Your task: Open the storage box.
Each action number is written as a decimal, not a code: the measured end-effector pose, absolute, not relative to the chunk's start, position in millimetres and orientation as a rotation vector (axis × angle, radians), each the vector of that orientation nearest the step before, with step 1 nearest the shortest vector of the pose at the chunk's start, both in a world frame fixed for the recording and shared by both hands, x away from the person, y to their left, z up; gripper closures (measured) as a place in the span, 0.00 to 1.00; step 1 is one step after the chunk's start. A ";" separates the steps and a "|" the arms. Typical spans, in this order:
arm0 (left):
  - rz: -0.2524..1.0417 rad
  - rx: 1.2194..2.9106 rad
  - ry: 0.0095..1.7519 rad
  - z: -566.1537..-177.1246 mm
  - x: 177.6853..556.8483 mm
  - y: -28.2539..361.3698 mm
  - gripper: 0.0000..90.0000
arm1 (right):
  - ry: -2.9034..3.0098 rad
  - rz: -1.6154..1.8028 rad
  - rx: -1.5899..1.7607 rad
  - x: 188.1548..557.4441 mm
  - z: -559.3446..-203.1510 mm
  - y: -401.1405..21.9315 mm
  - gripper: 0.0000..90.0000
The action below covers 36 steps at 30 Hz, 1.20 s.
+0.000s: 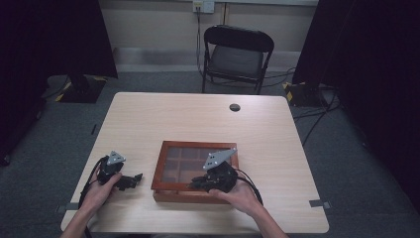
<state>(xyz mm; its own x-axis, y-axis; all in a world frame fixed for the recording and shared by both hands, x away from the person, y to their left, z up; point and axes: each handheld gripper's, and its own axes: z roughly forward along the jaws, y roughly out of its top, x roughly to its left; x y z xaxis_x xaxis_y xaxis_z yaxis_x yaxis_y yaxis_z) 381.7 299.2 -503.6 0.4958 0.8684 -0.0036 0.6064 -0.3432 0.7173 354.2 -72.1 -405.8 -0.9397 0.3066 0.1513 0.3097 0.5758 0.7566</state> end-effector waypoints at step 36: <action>0.505 2.075 1.207 -503.6 381.7 299.2 0.00 | -2.801 -1.391 -0.513 363.6 -375.4 -73.4 0.91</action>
<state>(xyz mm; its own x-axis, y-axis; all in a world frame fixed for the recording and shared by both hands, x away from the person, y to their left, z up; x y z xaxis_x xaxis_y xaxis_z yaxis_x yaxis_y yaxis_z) 381.7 299.2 -503.6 0.4958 0.8684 -0.0039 0.6064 -0.3430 0.7174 363.6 -73.4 -375.4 -0.9472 0.2983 0.1178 0.2741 0.5621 0.7803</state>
